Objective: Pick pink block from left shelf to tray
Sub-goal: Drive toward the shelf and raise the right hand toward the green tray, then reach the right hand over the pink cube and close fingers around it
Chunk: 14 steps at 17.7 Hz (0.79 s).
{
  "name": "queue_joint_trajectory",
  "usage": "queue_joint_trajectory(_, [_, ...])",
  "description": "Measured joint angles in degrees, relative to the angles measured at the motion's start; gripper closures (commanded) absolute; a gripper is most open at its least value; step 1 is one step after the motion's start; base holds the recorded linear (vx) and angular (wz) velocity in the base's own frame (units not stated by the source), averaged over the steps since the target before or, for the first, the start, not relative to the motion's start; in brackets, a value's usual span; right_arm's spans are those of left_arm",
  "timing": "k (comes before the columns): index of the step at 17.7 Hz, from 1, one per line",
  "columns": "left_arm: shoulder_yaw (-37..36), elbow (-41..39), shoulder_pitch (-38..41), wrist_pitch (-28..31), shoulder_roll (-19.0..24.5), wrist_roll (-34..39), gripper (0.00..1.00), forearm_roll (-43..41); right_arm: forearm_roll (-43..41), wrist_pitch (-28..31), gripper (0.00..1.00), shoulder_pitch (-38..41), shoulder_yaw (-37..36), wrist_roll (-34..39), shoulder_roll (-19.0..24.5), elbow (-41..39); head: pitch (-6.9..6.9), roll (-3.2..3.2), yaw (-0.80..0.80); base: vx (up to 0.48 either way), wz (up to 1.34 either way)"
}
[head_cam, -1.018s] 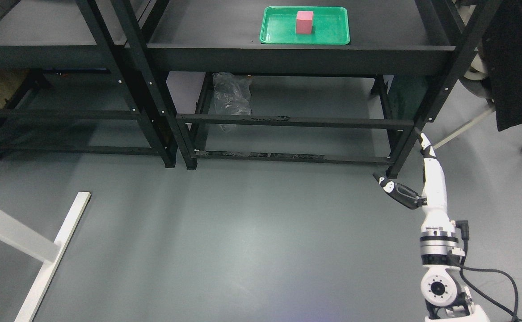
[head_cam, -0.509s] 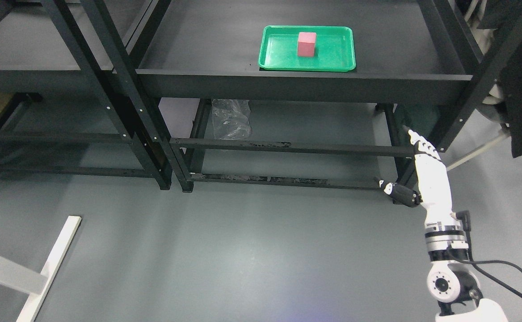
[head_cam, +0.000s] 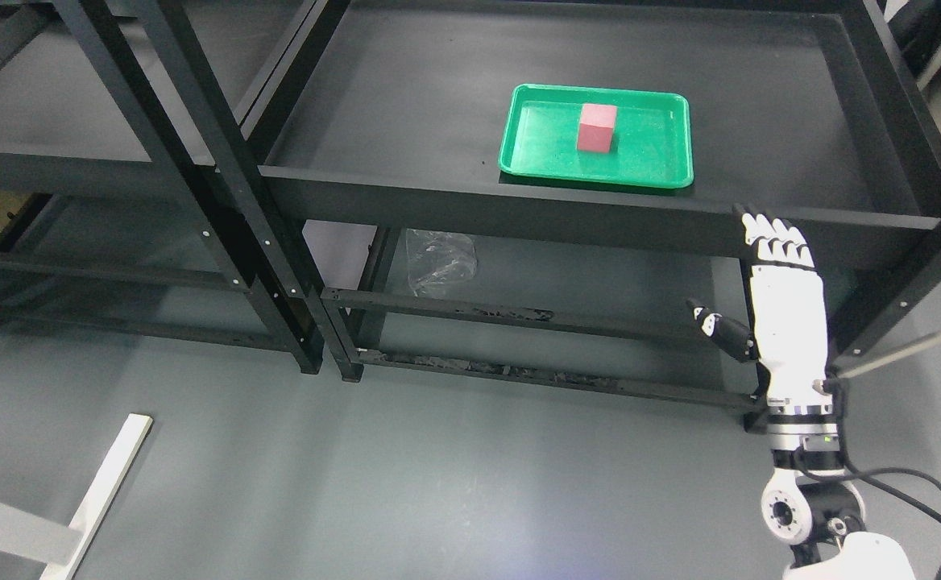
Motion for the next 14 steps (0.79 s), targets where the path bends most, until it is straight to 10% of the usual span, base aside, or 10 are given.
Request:
queue_joint_trajectory(8, [0.0,0.0,0.0,0.0,0.0,0.0,0.0,0.0,7.7,-0.3,0.01,-0.3,2.0,-8.1,0.8,-0.2,0.0,0.0,0.0,0.271,0.01])
queue_joint_trajectory(14, [0.0,0.0,0.0,0.0,0.0,0.0,0.0,0.0,8.9,-0.5,0.01,-2.1,3.0,2.1,2.3,-0.2,0.0,0.0,0.0,0.243,-0.05])
